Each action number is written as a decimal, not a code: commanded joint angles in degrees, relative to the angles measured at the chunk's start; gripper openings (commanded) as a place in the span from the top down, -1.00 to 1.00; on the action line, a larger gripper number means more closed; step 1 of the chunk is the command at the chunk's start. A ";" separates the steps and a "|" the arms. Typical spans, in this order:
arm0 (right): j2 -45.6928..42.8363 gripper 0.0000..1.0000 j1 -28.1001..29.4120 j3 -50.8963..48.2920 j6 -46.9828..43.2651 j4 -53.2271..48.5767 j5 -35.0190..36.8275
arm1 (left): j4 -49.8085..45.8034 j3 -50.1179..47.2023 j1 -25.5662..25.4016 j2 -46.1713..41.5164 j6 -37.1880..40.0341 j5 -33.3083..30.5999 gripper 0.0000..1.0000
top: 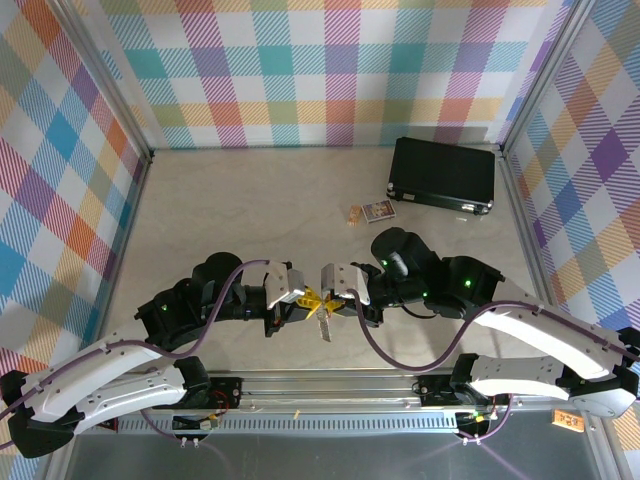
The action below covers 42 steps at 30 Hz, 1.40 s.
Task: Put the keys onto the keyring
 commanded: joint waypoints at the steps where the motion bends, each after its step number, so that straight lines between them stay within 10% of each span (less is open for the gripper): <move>1: -0.01 1.00 0.13 2.09 -0.76 -0.22 -1.98 | 4.67 0.95 -0.20 -1.27 -0.87 1.28 1.00; 15: -6.30 0.73 0.17 -2.20 1.90 7.61 -6.42 | 22.13 -6.62 -0.20 -5.45 -9.23 5.66 1.00; 30: -6.32 0.95 0.16 -2.87 0.87 7.87 -5.05 | 31.57 -10.05 -0.15 -3.25 -12.56 7.67 1.00; 42: 2.33 1.00 0.22 3.68 -2.97 -1.76 1.46 | 3.35 0.67 -0.18 1.85 0.92 -0.48 0.78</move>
